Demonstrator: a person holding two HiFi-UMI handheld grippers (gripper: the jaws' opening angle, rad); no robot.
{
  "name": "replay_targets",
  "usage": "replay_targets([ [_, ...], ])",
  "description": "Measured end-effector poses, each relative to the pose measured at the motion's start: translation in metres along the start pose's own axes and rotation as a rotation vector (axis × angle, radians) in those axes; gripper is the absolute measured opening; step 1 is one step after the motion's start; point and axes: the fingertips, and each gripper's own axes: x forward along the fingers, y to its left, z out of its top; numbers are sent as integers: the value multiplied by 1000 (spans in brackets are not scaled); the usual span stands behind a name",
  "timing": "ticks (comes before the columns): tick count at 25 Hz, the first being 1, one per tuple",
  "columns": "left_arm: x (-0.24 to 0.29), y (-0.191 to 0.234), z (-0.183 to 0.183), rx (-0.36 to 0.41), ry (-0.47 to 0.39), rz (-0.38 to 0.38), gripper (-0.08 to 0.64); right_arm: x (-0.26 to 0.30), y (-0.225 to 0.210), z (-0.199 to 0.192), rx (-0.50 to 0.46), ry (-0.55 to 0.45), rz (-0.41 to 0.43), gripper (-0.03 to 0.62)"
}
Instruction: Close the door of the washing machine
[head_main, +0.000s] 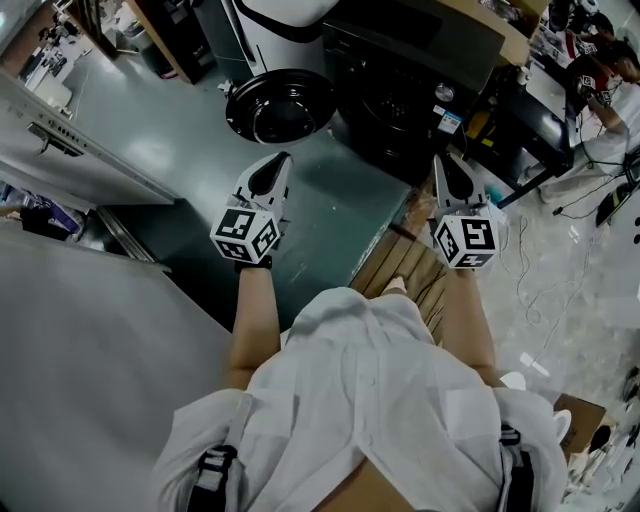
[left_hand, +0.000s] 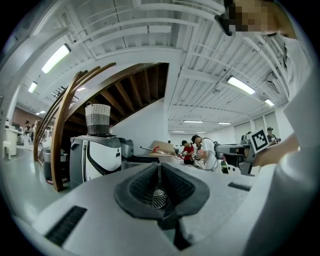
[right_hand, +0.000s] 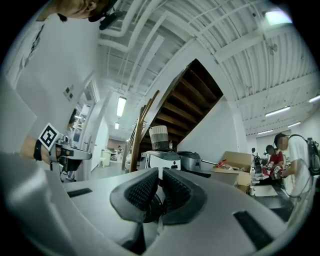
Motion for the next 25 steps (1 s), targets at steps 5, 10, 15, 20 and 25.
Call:
replay_targets([
  [5, 4, 0, -4, -6, 10, -6, 28, 4, 2, -4, -5, 13, 0, 32],
  [10, 12, 0, -9, -12, 18, -16, 28, 11, 2, -9, -13, 30, 5, 37],
  [15, 37, -2, -13, -21, 20, -24, 28, 24, -13, -17, -26, 47, 17, 59],
  [20, 81, 2, -21, -13, 34, -40, 28, 54, -39, -38, -22, 72, 25, 71],
  [25, 140, 12, -29, -14, 60, -52, 28, 94, -75, -56, 2, 92, 31, 81],
])
